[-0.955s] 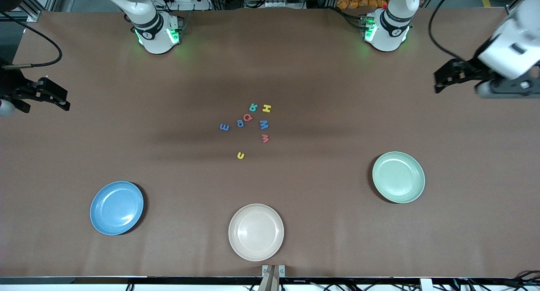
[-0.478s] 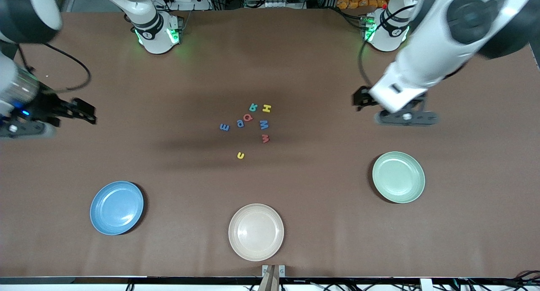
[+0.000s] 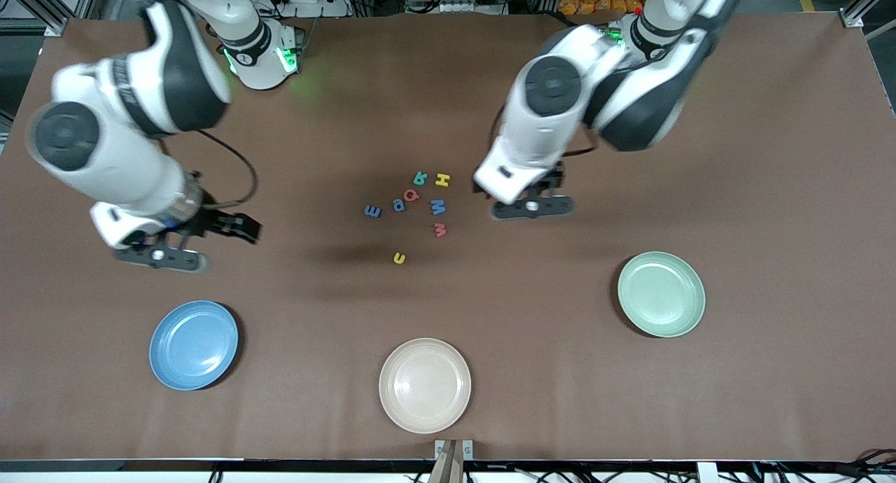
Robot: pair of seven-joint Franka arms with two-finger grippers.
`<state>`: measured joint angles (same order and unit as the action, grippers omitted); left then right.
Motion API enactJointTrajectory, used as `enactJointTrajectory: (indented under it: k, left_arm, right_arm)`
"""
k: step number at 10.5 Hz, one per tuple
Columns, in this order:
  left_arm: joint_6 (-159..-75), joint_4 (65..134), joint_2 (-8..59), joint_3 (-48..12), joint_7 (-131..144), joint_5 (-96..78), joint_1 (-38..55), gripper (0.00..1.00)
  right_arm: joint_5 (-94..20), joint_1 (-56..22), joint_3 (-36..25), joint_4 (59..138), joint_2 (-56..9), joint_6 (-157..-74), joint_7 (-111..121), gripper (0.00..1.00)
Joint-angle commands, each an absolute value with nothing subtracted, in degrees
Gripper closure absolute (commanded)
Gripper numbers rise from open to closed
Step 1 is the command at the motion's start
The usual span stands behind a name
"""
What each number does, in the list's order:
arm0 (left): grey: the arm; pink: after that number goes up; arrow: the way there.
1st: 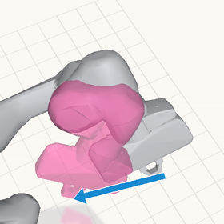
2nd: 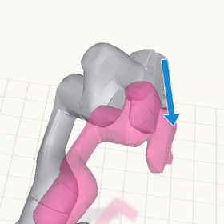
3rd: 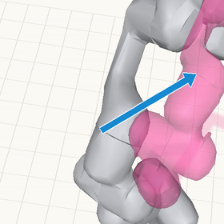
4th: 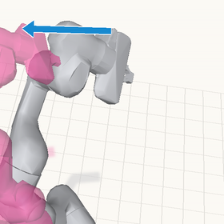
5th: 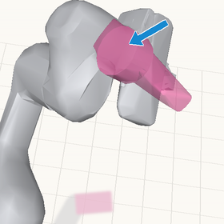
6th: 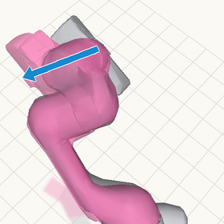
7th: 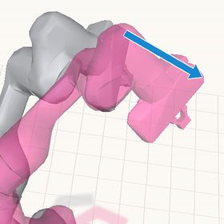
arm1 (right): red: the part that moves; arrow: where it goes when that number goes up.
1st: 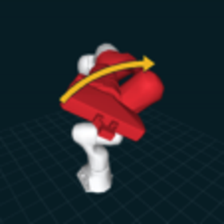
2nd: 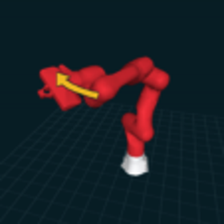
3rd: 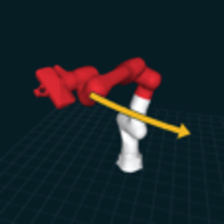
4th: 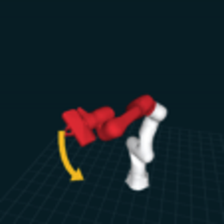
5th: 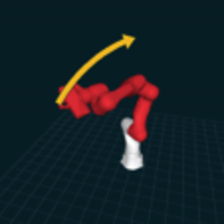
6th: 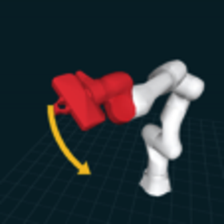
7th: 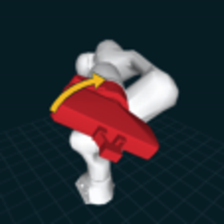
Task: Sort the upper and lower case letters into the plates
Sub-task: 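Grasp the blue W with the left gripper while the right gripper moves aside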
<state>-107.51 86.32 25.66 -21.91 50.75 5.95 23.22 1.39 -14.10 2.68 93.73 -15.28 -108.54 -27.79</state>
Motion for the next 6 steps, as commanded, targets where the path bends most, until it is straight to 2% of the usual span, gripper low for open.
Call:
enactJointTrajectory:
  k: [1,4,6]
  left_arm:
    - [-111.5,85.2,31.1,-21.6,56.7,7.8,26.8,0.00]
    - [-117.0,85.3,37.4,-21.7,63.3,12.7,31.1,0.00]
    - [-122.3,85.3,41.7,-21.6,68.0,16.0,33.5,0.01]
  right_arm:
    - [2.5,-19.2,2.4,91.2,-21.2,-112.5,-37.2,0.00]
    - [1.9,-18.9,2.2,85.6,-28.6,-114.2,-39.1,0.00]
    - [1.8,-16.7,2.0,84.5,-30.8,-114.3,-38.6,0.00]
